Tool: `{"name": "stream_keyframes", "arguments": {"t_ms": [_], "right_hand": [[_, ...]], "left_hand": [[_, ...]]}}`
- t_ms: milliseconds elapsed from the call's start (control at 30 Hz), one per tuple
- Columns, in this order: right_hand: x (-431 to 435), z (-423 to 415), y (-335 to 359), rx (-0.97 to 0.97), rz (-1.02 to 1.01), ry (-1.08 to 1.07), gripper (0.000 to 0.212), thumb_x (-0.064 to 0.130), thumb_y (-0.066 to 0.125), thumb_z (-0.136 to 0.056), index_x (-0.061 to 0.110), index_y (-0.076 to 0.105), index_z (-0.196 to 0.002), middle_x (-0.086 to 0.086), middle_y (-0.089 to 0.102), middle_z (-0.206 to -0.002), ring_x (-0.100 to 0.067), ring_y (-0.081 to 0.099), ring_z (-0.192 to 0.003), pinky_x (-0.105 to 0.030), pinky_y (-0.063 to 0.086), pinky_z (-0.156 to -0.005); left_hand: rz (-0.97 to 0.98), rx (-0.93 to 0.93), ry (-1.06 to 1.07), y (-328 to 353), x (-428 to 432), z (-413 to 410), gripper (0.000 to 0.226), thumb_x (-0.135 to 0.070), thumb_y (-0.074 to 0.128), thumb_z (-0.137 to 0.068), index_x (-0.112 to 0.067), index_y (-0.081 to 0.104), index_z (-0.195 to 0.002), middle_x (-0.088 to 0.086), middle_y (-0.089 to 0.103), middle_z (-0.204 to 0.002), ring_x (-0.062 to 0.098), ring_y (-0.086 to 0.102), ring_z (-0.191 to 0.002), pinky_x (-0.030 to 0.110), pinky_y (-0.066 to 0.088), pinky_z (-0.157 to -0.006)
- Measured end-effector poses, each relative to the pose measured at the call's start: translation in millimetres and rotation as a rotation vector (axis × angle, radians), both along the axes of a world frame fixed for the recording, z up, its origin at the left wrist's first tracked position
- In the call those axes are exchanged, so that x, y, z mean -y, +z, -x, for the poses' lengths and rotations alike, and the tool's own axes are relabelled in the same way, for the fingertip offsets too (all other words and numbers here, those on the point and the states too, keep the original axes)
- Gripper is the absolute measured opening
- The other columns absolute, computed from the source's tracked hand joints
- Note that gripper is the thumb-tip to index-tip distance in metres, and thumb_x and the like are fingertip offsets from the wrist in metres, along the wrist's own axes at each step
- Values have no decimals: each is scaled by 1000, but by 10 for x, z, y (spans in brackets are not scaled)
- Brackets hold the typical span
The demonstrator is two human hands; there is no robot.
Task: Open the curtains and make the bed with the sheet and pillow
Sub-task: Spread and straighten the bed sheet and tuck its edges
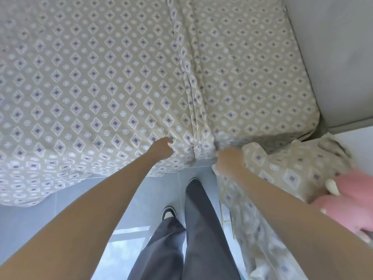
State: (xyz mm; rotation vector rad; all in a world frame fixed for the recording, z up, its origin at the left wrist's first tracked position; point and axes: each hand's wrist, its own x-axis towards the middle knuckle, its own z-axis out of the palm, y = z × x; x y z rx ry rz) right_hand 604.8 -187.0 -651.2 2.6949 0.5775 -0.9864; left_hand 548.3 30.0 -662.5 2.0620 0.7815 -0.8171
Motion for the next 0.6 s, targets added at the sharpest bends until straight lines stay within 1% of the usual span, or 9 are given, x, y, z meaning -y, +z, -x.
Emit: {"name": "stream_keyframes", "arguments": {"t_ms": [67, 133, 200, 267, 333, 400, 467, 533, 600], "right_hand": [[-73, -289, 22, 40, -25, -10, 26, 21, 44, -93, 12, 59, -113, -8, 60, -109, -27, 55, -104, -36, 42, -83], [-142, -562, -6, 15, -36, -47, 30, 24, 42, -93, 13, 54, -119, -8, 58, -114, -29, 52, -110, -39, 39, -89], [-221, -806, -66, -42, -75, -114, 30, 22, 42, -91, 17, 54, -119, -7, 59, -115, -30, 51, -113, -41, 36, -95], [-283, -1007, -136, -100, -105, -168, 23, 18, 40, -88, 19, 56, -105, -6, 61, -105, -30, 53, -108, -43, 36, -101], [-317, -1158, -213, -170, -136, -222, 20, 18, 38, -90, 16, 55, -101, -4, 60, -97, -28, 53, -103, -49, 35, -105], [-330, -1294, -263, -250, -157, -244, 28, 22, 39, -93, 15, 59, -111, -4, 61, -109, -28, 53, -110, -50, 34, -106], [-311, -1394, -319, -332, -167, -267, 31, 26, 41, -93, 14, 61, -114, -6, 62, -115, -29, 54, -112, -48, 37, -104], [-294, -1463, -411, -381, -201, -301, 33, 21, 42, -91, 10, 63, -114, -9, 63, -115, -30, 56, -108, -47, 41, -100], [-285, -1517, -545, -409, -229, -316, 35, 13, 40, -90, 9, 63, -117, -9, 63, -120, -29, 57, -109, -43, 44, -97]], "left_hand": [[50, 40, 124, 35, -47, -276, 44, -8, 39, -91, -19, 49, -133, 8, 52, -135, 24, 58, -88, 23, 42, -64], [94, 68, 216, 11, -103, -568, 44, -6, 40, -90, -20, 51, -131, 9, 53, -134, 22, 55, -82, 22, 41, -61], [146, 60, 293, -9, -146, -856, 42, -7, 43, -92, -20, 52, -130, 10, 54, -131, 23, 58, -90, 26, 46, -71], [219, 38, 360, -60, -165, -1126, 39, -10, 47, -94, -19, 53, -131, 8, 56, -124, 27, 58, -100, 31, 45, -79], [281, 5, 422, -86, -155, -1357, 37, -12, 50, -94, -17, 53, -131, 8, 57, -117, 23, 56, -97, 31, 43, -82], [333, -8, 470, -160, -115, -1577, 38, -12, 50, -95, -17, 51, -133, 7, 59, -122, 21, 56, -96, 32, 44, -88], [369, -43, 514, -275, -49, -1709, 40, -12, 49, -96, -18, 48, -135, 4, 60, -125, 21, 57, -97, 33, 45, -91], [379, -60, 529, -421, 41, -1795, 41, -13, 48, -96, -17, 48, -137, 5, 59, -125, 21, 56, -99, 32, 45, -90], [370, -80, 536, -578, 124, -1865, 44, -12, 44, -96, -18, 45, -140, 5, 55, -120, 22, 53, -103, 31, 43, -86]]}}
